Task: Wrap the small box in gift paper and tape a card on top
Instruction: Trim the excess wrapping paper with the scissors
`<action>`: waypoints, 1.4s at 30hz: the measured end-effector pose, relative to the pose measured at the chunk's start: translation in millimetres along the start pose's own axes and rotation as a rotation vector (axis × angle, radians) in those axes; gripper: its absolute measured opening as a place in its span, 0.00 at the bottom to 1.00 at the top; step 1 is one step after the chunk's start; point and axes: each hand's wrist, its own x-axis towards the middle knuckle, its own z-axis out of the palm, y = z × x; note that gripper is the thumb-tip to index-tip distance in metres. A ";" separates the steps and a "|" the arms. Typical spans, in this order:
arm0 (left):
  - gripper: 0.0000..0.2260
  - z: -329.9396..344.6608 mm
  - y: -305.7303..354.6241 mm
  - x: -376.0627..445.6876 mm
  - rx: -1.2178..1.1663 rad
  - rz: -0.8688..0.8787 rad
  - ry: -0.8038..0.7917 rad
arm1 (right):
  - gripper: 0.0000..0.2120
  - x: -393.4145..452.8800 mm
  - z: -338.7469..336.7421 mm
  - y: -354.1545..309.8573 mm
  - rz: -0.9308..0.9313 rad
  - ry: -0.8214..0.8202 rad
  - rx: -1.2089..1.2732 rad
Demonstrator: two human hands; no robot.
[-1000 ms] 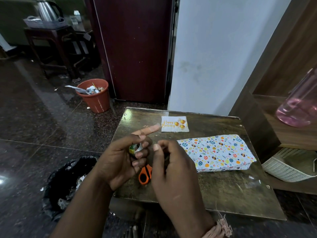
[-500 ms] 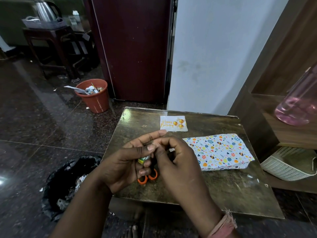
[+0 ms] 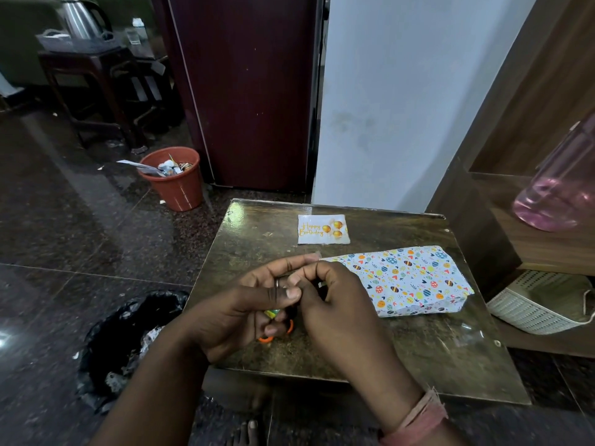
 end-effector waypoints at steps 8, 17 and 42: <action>0.24 3.1 0.3 5.8 -0.020 0.008 0.108 | 0.07 -1.0 5.7 0.5 -0.061 0.083 -0.066; 0.30 3.8 5.5 7.0 -0.101 0.141 0.129 | 0.09 -4.7 3.9 -14.5 -0.012 0.067 0.177; 0.29 12.8 2.6 16.0 -0.272 0.283 0.099 | 0.09 -0.6 12.8 -2.0 -0.019 0.203 0.253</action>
